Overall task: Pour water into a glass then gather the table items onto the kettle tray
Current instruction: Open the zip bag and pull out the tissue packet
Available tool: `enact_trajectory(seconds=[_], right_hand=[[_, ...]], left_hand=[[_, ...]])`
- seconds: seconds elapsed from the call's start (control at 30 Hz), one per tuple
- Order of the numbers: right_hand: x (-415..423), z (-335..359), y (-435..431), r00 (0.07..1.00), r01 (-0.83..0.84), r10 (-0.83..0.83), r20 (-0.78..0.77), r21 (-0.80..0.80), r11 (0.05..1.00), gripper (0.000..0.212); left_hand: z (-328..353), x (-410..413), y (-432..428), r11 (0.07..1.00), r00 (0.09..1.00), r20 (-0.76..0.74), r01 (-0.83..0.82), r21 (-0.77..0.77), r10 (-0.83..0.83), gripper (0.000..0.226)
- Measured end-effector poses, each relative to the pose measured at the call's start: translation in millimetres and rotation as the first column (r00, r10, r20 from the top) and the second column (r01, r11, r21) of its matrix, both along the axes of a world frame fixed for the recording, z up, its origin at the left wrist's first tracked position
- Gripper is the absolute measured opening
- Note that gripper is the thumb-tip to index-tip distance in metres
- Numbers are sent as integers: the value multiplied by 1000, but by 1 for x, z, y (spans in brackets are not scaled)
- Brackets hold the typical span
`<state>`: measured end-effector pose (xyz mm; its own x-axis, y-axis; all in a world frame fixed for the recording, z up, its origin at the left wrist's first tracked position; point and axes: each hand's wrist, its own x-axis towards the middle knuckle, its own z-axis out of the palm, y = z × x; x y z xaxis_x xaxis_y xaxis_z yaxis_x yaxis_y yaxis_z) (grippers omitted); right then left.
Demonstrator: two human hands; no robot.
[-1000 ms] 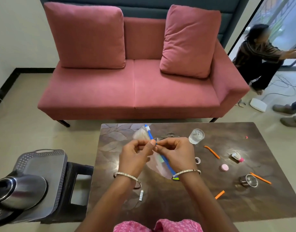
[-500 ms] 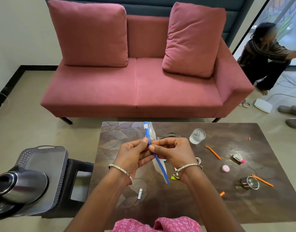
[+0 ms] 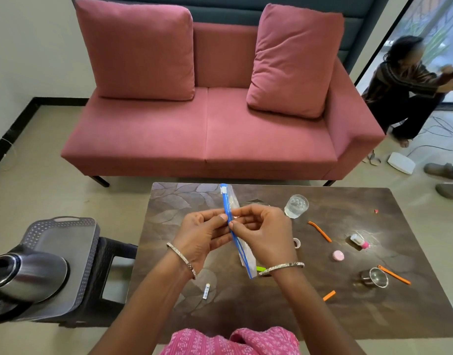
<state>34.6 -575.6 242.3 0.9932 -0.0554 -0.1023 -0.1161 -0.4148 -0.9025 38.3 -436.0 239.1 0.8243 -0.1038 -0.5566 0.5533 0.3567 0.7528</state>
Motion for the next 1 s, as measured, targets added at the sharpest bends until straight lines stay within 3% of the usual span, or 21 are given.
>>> enact_trajectory(seconds=[0.07, 0.17, 0.3, 0.5, 0.7, 0.77, 0.87, 0.93, 1.0], right_hand=[[-5, 4, 2, 997, -2, 13, 78, -138, 990, 18], [-8, 7, -1, 993, -3, 25, 111, -199, 980, 23], [-7, 9, -10, 996, 9, -1, 94, -79, 997, 20], [-11, 7, -14, 988, 34, -36, 153, 13, 999, 21], [-15, 6, -18, 976, 75, -56, 212, -80, 994, 20], [-14, 9, -21, 966, 82, -37, 255, -168, 982, 18], [-11, 10, -27, 956, 88, 11, 294, -323, 942, 19], [-10, 9, -30, 960, 75, 53, 274, -436, 897, 21], [-9, 6, -32, 965, 67, 84, 247, -545, 836, 24]], left_hand=[[0, 0, -3, 1000, 1000, 1, -16, -6, 16, 19], [2, -1, -6, 999, 999, 14, -41, -20, 42, 17], [5, -4, -10, 999, 999, 42, -16, -34, 17, 22], [8, -3, -16, 998, 992, 129, -10, 67, 1, 30], [7, -3, -18, 968, 967, 231, 52, 246, -110, 30], [6, -3, -19, 881, 955, 267, -13, 473, -129, 32], [9, -7, -19, 604, 933, 315, -151, 783, -176, 24], [15, -11, -19, 445, 925, 319, -201, 873, -206, 17], [19, -13, -19, 392, 919, 327, -223, 893, -223, 9]])
